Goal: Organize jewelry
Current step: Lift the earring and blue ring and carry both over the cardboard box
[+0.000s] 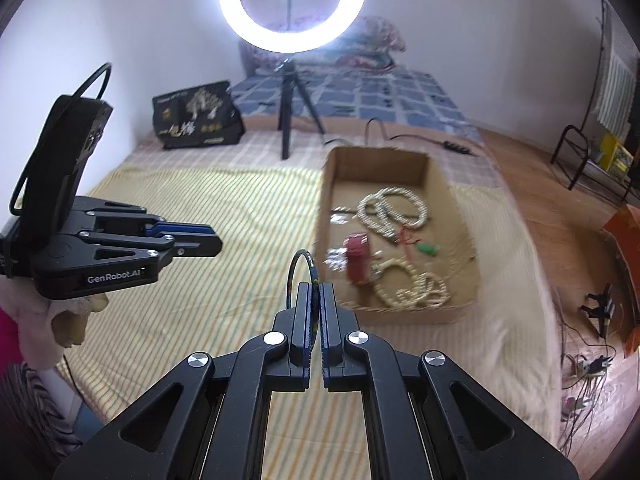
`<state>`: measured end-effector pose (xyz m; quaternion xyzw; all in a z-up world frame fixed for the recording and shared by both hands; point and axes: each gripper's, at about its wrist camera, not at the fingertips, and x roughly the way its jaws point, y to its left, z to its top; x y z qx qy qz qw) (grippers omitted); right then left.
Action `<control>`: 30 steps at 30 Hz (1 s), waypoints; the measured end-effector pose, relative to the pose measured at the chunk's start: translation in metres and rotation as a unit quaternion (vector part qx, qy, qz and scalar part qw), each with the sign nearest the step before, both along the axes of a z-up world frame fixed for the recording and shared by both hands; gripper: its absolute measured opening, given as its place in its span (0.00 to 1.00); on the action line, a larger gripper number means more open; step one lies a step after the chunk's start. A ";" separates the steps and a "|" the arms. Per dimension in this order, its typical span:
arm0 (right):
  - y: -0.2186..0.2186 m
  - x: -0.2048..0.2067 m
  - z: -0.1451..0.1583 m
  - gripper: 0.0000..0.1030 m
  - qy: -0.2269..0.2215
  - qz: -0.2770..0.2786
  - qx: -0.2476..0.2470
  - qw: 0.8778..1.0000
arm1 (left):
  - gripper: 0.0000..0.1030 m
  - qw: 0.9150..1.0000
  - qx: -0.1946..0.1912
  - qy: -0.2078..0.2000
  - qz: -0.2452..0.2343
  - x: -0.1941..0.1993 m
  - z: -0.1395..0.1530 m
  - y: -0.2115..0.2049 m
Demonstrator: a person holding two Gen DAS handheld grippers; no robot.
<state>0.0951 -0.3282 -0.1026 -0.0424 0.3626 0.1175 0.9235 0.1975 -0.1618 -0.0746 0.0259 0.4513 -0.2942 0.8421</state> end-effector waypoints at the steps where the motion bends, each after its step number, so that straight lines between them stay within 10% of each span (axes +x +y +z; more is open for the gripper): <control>1: -0.004 0.000 0.003 0.02 -0.005 -0.004 0.000 1.000 | 0.08 1.000 -0.004 -0.002 0.002 0.002 0.003 -0.002; 30: -0.061 0.073 0.003 0.02 -0.032 -0.103 -0.015 0.994 | 0.08 0.996 -0.061 0.000 0.062 0.092 0.005 -0.056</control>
